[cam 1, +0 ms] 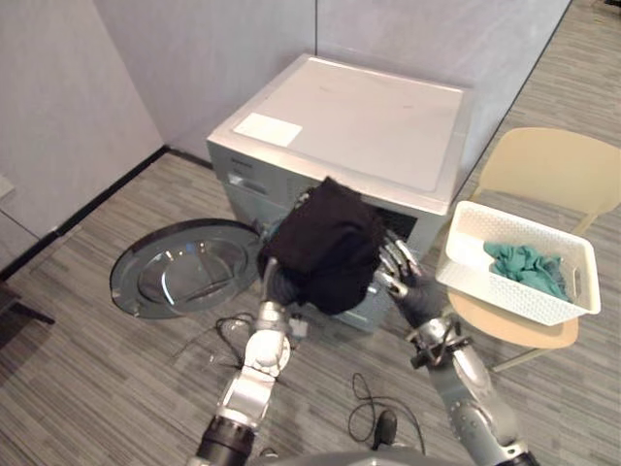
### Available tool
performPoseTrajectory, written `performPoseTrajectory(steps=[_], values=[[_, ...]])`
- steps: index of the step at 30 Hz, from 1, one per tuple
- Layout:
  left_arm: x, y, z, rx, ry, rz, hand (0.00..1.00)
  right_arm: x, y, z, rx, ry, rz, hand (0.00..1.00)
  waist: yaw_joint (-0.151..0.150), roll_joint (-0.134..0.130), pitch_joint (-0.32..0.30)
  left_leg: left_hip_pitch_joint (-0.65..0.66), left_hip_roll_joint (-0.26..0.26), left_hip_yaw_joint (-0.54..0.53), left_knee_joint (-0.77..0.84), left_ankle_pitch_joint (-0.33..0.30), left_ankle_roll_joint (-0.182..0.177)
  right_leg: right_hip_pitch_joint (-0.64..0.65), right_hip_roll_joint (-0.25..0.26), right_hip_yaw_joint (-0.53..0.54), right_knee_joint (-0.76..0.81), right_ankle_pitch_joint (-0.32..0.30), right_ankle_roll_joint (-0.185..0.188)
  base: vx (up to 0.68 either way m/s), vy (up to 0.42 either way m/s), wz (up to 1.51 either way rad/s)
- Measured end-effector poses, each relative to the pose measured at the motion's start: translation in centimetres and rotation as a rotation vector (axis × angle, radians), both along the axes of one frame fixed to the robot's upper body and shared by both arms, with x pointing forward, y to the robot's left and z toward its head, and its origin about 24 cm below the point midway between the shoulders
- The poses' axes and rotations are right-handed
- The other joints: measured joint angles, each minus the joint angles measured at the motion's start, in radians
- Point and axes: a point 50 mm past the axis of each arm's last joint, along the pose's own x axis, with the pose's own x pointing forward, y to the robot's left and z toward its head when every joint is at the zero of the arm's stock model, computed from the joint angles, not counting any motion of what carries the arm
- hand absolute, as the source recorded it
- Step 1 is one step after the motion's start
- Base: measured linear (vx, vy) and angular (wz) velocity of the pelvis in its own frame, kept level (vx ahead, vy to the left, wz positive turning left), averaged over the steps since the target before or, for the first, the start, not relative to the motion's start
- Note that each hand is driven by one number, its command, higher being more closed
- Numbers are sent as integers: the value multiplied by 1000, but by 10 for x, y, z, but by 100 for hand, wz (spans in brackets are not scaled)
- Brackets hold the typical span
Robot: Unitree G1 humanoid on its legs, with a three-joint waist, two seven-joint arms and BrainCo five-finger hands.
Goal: Pick up the laundry basket with both hands and put the clothes into the washing machine.
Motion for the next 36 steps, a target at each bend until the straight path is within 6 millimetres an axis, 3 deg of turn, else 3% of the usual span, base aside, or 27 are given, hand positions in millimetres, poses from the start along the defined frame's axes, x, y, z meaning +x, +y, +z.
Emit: performPoseTrajectory(steps=[7,12,15,19,21,25,30,34,36], values=[[1,13,18,-136,-61,57,100,4,-32,-9,-107,26,-133,0,-1,0,0,6,0,5,0,-1,0,3,1,4,0,0,0,0,0,0],[0,24,21,-288,-60,104,100,3,-73,-21,-57,96,-402,0,-4,1,2,6,0,5,-2,-1,0,2,2,4,0,-1,0,0,0,0],[-4,32,16,-372,-36,135,100,-1,-86,-34,3,162,-532,0,-4,3,3,7,0,6,-2,-2,-2,1,2,4,-1,-1,1,0,0,0],[-8,40,15,-484,-33,165,100,-6,-99,-45,193,208,-719,0,-3,6,10,12,0,6,-2,-2,-2,0,2,4,-1,-1,1,0,0,0],[-11,41,11,-564,-15,168,100,-9,-106,-50,408,205,-870,0,-2,8,19,11,0,6,-2,-3,-2,-1,2,4,-1,-1,1,0,0,0],[-12,41,6,-730,18,158,100,-18,-116,-54,659,192,-1039,0,-1,13,32,11,0,6,-2,-3,-3,-2,2,3,-1,-1,1,0,0,0],[-15,43,2,-858,25,160,100,-27,-120,-67,751,250,-1128,0,-1,16,38,12,0,7,1,-7,-3,-2,0,3,7,-6,6,0,0,1],[-22,40,-8,-947,71,143,100,-44,-121,-93,780,364,-1198,0,0,22,84,28,2,10,64,-50,5,-33,-41,8,178,-99,16,-9,21,3],[-30,43,-17,-1000,103,167,100,-46,-111,-112,775,474,-1183,0,3,3,107,32,5,49,121,-102,6,-113,-96,-31,384,-182,-18,-33,12,-43]])
